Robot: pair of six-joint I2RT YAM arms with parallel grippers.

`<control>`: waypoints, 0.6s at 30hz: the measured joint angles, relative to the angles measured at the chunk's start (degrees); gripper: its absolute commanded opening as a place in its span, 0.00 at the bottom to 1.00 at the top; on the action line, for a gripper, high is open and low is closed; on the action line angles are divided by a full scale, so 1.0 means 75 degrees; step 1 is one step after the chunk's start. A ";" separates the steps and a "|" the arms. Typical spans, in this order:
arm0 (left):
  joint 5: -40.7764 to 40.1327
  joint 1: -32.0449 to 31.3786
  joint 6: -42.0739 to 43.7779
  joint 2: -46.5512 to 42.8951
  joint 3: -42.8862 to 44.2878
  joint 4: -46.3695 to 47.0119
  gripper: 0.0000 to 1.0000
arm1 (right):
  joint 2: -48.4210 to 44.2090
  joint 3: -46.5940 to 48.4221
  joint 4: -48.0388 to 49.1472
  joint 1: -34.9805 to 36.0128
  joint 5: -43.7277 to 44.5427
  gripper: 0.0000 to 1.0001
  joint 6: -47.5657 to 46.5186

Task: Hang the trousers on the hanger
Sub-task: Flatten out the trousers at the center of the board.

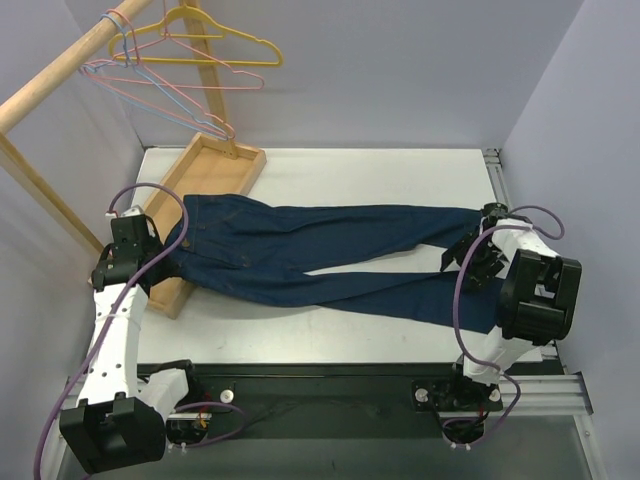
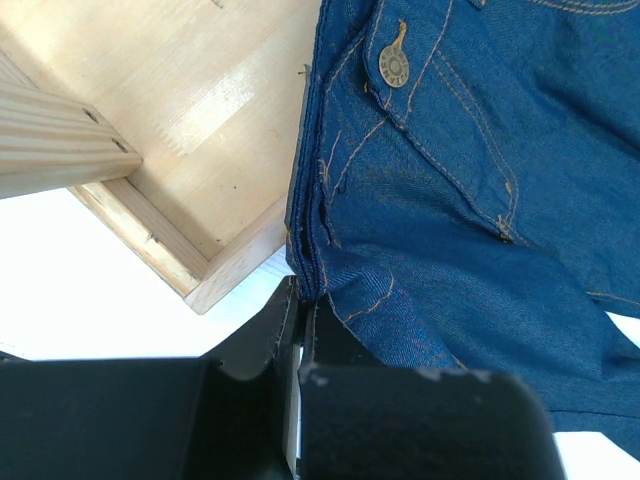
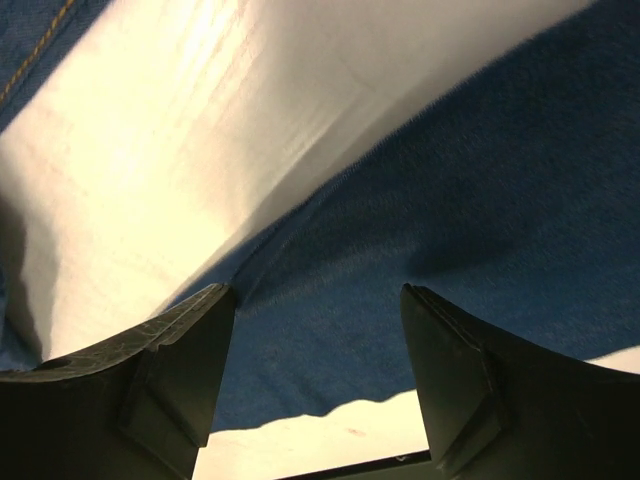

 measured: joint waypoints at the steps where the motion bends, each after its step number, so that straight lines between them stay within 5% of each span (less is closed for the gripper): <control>1: 0.0000 0.0000 0.0000 0.0000 -0.0017 0.0006 0.00 | 0.0146 0.0050 0.0017 0.0000 -0.0032 0.66 0.0044; 7: 0.0119 0.0166 -0.0035 -0.0035 -0.0283 0.0055 0.00 | 0.0618 0.0329 0.0198 0.0000 -0.0108 0.36 0.0245; 11: 0.0166 0.0256 -0.0052 -0.0050 -0.0332 0.0061 0.00 | 0.0726 0.0361 0.0239 0.0000 -0.0143 0.00 0.0236; 18: 0.0286 0.0548 -0.0125 0.0029 -0.0256 0.0099 0.00 | 0.0729 0.0836 -0.0026 -0.0015 -0.0204 0.00 0.0157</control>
